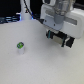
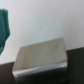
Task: Open the kcup holder, insert the kcup into the holder, and close the kcup holder
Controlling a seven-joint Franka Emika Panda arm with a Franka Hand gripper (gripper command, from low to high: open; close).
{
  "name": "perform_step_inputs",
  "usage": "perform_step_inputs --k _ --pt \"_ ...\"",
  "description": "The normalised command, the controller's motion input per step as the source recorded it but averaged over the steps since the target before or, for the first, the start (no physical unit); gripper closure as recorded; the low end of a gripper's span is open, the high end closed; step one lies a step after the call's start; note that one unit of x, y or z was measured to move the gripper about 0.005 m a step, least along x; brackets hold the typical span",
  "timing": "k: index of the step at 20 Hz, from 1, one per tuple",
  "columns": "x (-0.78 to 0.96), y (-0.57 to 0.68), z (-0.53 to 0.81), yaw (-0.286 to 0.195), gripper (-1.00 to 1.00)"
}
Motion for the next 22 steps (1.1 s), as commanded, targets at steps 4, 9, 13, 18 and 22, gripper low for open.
perform_step_inputs --k 4,9,13,18,22 --pt "-0.09 -0.54 0.27 -0.225 -1.00" --pt "-0.24 -0.40 0.22 -0.245 -1.00" --pt "-0.31 -0.35 0.13 -0.254 -1.00" --pt "-0.34 -0.38 0.03 -0.249 -1.00" --pt "-0.34 -0.44 0.02 -0.231 -1.00"
